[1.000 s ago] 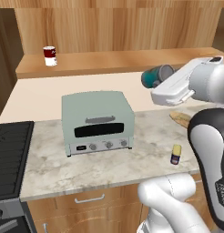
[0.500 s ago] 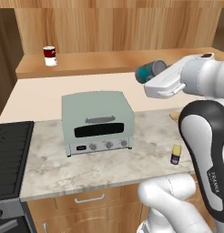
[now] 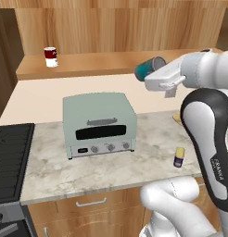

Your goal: Pick the cans from the counter and place them in their designated side in the cabinet.

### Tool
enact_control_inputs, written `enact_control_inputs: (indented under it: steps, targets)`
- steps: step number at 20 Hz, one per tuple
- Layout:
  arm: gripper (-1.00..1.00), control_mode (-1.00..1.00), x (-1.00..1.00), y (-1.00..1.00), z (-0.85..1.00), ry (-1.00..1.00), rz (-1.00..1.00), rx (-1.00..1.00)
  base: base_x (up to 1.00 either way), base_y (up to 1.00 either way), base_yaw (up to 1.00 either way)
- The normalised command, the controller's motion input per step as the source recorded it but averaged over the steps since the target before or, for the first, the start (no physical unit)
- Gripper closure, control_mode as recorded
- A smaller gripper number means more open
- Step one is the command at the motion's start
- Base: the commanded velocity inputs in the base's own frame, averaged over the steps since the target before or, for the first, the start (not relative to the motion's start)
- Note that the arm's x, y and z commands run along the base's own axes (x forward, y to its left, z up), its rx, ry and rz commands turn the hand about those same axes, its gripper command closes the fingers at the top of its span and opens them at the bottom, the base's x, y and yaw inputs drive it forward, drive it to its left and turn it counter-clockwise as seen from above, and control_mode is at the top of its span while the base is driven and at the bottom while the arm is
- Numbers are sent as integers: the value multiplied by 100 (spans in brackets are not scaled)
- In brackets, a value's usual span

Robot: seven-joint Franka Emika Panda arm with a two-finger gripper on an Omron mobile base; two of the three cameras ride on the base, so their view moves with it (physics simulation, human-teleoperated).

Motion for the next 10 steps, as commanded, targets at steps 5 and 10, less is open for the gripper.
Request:
enact_control_inputs:
  steps: [5, 10]
  targets:
    - [100, -100, 16, 12, -1, 1, 0, 0, 0, 0, 0]
    - [100, -100, 18, 14, -1, 1, 0, 0, 0, 0, 0]
